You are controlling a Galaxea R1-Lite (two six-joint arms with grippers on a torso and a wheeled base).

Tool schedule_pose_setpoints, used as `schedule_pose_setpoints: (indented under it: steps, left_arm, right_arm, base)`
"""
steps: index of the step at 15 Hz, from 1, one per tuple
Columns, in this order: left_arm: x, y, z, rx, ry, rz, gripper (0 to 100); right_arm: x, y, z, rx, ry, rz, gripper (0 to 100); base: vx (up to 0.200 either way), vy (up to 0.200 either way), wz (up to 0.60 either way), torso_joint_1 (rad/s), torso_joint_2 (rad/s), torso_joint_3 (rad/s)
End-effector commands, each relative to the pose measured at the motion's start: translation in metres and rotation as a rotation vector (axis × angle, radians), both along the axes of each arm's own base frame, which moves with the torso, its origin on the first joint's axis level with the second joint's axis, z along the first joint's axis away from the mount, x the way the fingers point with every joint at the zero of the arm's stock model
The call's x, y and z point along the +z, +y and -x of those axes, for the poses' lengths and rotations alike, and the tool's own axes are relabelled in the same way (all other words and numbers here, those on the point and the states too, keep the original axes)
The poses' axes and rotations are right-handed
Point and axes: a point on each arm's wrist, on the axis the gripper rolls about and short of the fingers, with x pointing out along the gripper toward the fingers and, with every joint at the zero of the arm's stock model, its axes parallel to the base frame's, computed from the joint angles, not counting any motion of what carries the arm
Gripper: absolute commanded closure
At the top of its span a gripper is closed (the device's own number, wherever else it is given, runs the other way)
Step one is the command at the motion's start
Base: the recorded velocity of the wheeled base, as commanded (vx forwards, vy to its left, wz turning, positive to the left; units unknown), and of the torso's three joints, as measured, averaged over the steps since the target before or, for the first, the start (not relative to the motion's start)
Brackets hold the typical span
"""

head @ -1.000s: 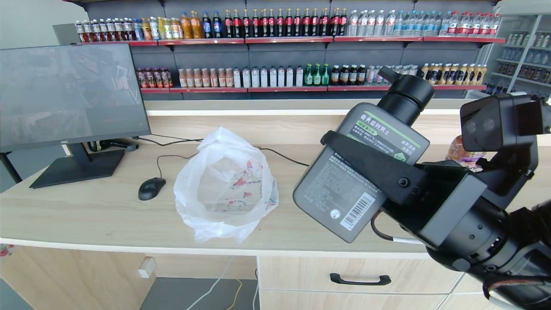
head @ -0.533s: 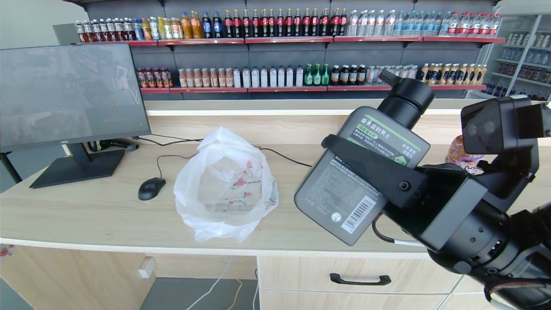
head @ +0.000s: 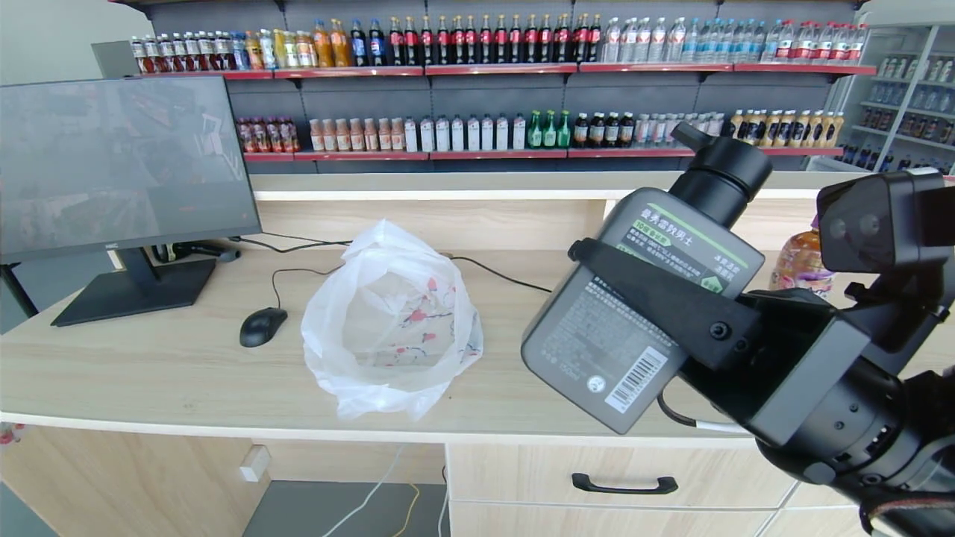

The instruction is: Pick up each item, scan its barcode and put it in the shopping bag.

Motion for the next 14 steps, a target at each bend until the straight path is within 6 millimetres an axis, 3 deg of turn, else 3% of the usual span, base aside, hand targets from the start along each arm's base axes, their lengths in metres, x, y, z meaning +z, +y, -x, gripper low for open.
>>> schedule_pose_setpoints:
  steps: [1,8,12,14]
  left_arm:
    - [0.000,0.000,0.000,0.000,0.000,0.001,100]
    - [0.000,0.000,0.000,0.000,0.000,0.001,100]
    - [0.000,0.000,0.000,0.000,0.000,0.001,100]
    - [0.000,0.000,0.000,0.000,0.000,0.001,100]
  right_arm:
    - [0.001,-0.001,0.001,-0.002,-0.007,-0.001,100]
    - [-0.003,-0.004,-0.005,-0.100,-0.156,0.095,100]
    - [-0.015,-0.014,-0.005,-0.201,-0.276,0.215,100]
    - [-0.037,-0.021,-0.006,-0.312,-0.276,0.335,100]
  base:
    - [0.000,0.000,0.00,0.000,0.00,0.000]
    - [0.000,0.000,0.00,0.000,0.00,0.000]
    - [0.000,0.000,0.00,0.000,0.00,0.000]
    - [0.000,0.000,0.00,0.000,0.00,0.000]
